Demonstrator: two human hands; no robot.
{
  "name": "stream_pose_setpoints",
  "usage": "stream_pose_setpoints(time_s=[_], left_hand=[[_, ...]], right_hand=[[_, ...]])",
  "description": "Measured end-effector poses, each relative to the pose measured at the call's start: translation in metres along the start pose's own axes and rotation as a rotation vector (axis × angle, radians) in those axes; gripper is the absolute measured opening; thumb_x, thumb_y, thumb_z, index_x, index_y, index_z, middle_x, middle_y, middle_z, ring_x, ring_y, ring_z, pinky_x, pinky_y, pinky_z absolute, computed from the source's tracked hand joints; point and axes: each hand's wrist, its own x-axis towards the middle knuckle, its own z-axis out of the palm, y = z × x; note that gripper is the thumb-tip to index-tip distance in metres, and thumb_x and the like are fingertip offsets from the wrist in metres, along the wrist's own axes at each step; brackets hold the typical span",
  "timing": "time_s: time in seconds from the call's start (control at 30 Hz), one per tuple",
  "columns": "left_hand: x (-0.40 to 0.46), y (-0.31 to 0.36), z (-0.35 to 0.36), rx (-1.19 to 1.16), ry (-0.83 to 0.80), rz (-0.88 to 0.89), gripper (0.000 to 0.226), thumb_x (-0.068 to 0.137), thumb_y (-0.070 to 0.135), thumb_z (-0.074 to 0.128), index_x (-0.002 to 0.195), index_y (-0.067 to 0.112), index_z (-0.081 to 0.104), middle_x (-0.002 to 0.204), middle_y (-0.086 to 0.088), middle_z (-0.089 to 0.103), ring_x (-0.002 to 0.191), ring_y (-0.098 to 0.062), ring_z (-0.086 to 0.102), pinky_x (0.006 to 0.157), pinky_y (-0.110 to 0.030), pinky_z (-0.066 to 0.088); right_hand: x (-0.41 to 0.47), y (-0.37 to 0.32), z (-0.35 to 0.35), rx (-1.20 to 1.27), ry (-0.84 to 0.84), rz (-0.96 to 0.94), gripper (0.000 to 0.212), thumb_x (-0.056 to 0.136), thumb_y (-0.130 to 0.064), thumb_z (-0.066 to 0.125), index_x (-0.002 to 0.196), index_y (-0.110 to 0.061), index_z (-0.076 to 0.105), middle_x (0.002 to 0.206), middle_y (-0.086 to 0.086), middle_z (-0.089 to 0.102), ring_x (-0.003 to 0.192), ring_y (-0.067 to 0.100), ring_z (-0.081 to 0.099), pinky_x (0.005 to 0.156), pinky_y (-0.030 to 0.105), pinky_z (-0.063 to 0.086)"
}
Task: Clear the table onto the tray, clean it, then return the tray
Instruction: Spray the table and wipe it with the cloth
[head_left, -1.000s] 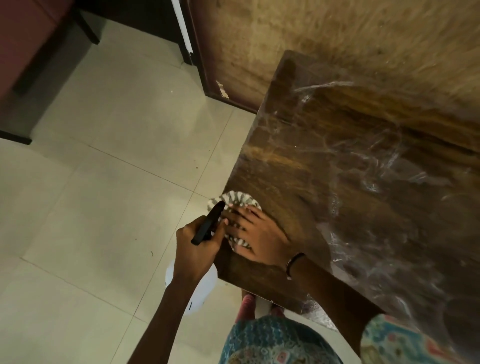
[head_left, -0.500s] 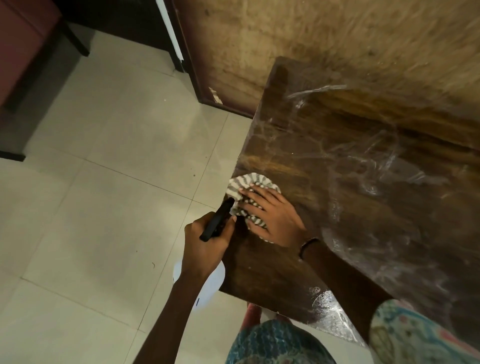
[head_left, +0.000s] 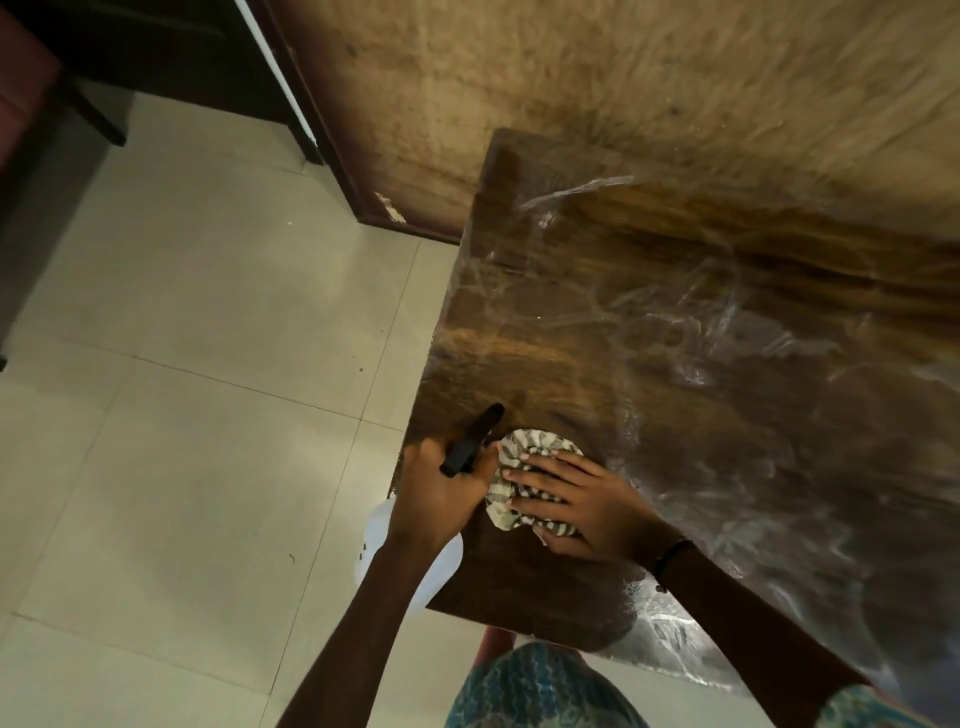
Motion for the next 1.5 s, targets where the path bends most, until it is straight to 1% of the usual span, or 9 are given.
stream_pose_setpoints(time_s=[0.2,0.33,0.57,0.67,0.77,0.87,1.0,1.23,1.5], left_hand=[[0.007,0.012,0.014,0.086,0.023,0.036,0.031,0.078,0.033,0.075,0.079,0.003,0.070,0.070,-0.008,0.069,0.058,-0.005,0.059,0.051,-0.004,0.040],[0.008,0.009,0.007,0.052,0.045,0.003,0.025,0.076,0.033,0.076,0.074,0.009,0.070,0.065,0.004,0.066,0.064,-0.004,0.063,0.059,-0.009,0.043],[0.011,0.001,-0.003,-0.001,0.103,-0.120,0.033,0.074,0.037,0.077,0.084,0.007,0.068,0.072,-0.002,0.066,0.072,-0.018,0.064,0.069,-0.020,0.047],[0.014,0.000,-0.010,-0.007,0.111,-0.119,0.026,0.074,0.036,0.077,0.076,0.012,0.066,0.066,0.003,0.066,0.067,-0.012,0.064,0.062,-0.014,0.044],[0.015,-0.002,-0.015,-0.028,0.101,-0.155,0.032,0.076,0.036,0.074,0.077,0.004,0.068,0.067,-0.007,0.068,0.066,-0.021,0.066,0.058,-0.014,0.043],[0.016,-0.002,-0.021,-0.039,0.077,-0.138,0.031,0.076,0.037,0.073,0.078,0.007,0.067,0.066,-0.003,0.067,0.068,-0.019,0.066,0.061,-0.014,0.044],[0.019,-0.003,-0.035,-0.074,0.092,-0.112,0.036,0.074,0.040,0.073,0.084,0.006,0.068,0.074,-0.007,0.070,0.074,-0.019,0.067,0.067,-0.016,0.045],[0.024,-0.002,-0.044,-0.083,0.139,-0.047,0.030,0.075,0.039,0.073,0.084,0.010,0.068,0.073,-0.008,0.071,0.073,-0.021,0.068,0.061,-0.005,0.041],[0.034,0.002,-0.047,-0.025,0.154,0.072,0.032,0.079,0.028,0.074,0.092,0.000,0.069,0.070,-0.017,0.068,0.069,-0.034,0.063,0.057,-0.011,0.041]], right_hand=[[-0.001,-0.001,-0.002,-0.049,-0.003,-0.003,0.046,0.095,-0.047,0.046,0.138,-0.034,0.045,0.148,-0.003,0.044,0.140,0.019,0.035,0.117,0.038,0.023],[0.000,-0.002,-0.001,-0.055,-0.032,-0.008,0.046,0.095,-0.048,0.044,0.139,-0.034,0.046,0.149,-0.002,0.042,0.141,0.020,0.035,0.117,0.041,0.023],[0.000,-0.002,0.001,-0.005,-0.032,0.004,0.046,0.098,-0.046,0.040,0.142,-0.034,0.042,0.152,-0.003,0.037,0.143,0.020,0.030,0.118,0.040,0.023],[0.000,0.000,0.002,0.008,-0.029,-0.007,0.046,0.099,-0.046,0.037,0.143,-0.033,0.040,0.154,-0.003,0.034,0.145,0.019,0.025,0.120,0.037,0.016],[0.000,0.008,0.001,-0.007,-0.041,-0.052,0.046,0.100,-0.046,0.032,0.144,-0.032,0.038,0.156,-0.004,0.025,0.146,0.018,0.018,0.121,0.035,0.008],[0.001,0.029,-0.007,-0.019,-0.045,-0.049,0.047,0.099,-0.046,0.035,0.143,-0.032,0.038,0.155,-0.004,0.028,0.144,0.019,0.023,0.119,0.036,0.013],[0.017,0.061,-0.024,-0.035,-0.038,0.017,0.047,0.096,-0.045,0.043,0.140,-0.030,0.045,0.153,-0.001,0.035,0.141,0.021,0.032,0.116,0.041,0.026],[0.119,0.062,-0.035,-0.004,0.092,0.330,0.047,0.096,-0.046,0.040,0.140,-0.030,0.047,0.153,-0.004,0.035,0.143,0.021,0.029,0.116,0.042,0.025],[0.103,0.016,-0.010,0.068,0.062,0.048,0.044,0.092,-0.041,0.055,0.134,-0.028,0.052,0.144,0.002,0.048,0.138,0.024,0.039,0.116,0.044,0.028]])
